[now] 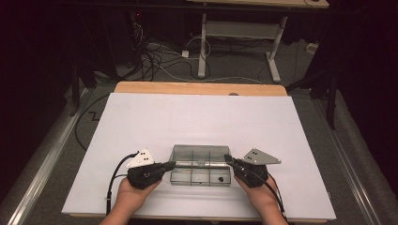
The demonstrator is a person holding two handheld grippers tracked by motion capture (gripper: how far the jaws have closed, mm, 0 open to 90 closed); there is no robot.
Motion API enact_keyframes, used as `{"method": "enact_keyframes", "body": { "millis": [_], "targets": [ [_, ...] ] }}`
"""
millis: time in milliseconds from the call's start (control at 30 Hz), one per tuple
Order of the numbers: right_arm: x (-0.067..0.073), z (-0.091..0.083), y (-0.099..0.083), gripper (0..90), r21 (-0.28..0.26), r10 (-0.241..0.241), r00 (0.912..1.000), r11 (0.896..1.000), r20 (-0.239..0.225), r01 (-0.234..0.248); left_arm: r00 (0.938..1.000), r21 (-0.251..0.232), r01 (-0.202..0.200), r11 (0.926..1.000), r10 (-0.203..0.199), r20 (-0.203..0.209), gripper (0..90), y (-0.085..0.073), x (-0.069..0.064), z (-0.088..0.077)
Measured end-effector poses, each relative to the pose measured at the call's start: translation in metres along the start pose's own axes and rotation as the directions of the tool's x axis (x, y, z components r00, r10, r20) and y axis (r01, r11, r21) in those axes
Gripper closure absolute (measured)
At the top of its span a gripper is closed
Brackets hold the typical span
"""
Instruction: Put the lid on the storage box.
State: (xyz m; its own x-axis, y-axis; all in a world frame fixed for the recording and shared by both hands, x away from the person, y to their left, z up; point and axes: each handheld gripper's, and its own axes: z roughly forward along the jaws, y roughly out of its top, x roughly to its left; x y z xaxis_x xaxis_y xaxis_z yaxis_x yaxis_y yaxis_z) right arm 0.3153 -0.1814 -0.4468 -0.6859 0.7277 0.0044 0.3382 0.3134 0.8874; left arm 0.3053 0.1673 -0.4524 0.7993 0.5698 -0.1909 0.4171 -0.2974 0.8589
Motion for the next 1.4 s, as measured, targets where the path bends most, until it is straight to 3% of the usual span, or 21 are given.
{"method": "enact_keyframes", "body": {
  "millis": [567, 767, 933, 1067, 1267, 1400],
  "targets": [
    [0.005, -0.004, -0.012, 90.0, 0.012, -0.005, 1.0000, 1.000, -0.001, 0.005, 0.9998, -0.012, 0.016, 0.9998, -0.016, 0.013, 86.6, -0.005, 0.001, 0.001],
    [0.002, -0.013, -0.017, 90.0, 0.018, -0.004, 1.0000, 1.000, 0.006, 0.004, 0.9999, -0.013, 0.012, 0.9998, -0.012, 0.012, 86.7, -0.005, 0.001, 0.001],
    [-0.005, -0.023, -0.025, 90.0, 0.033, 0.009, 0.9994, 0.999, 0.035, -0.011, 0.9999, -0.009, 0.008, 0.9999, -0.008, 0.012, 86.6, -0.006, 0.001, 0.001],
    [-0.012, -0.029, -0.035, 89.3, 0.090, 0.007, 0.9973, 0.996, 0.073, -0.014, 0.9999, -0.005, 0.008, 1.0000, -0.008, 0.012, 86.6, -0.006, 0.001, 0.000],
    [-0.016, -0.033, -0.049, 74.8, 0.172, 0.005, 0.9932, 0.985, 0.117, -0.025, 0.9999, -0.007, 0.005, 1.0000, -0.005, 0.010, 86.5, -0.007, 0.000, 0.000],
    [-0.019, -0.034, -0.052, 49.2, 0.193, 0.035, 0.9903, 0.979, 0.134, -0.061, 1.0000, -0.002, -0.001, 1.0000, 0.001, 0.004, 86.4, -0.008, 0.000, -0.001]
  ]
}}
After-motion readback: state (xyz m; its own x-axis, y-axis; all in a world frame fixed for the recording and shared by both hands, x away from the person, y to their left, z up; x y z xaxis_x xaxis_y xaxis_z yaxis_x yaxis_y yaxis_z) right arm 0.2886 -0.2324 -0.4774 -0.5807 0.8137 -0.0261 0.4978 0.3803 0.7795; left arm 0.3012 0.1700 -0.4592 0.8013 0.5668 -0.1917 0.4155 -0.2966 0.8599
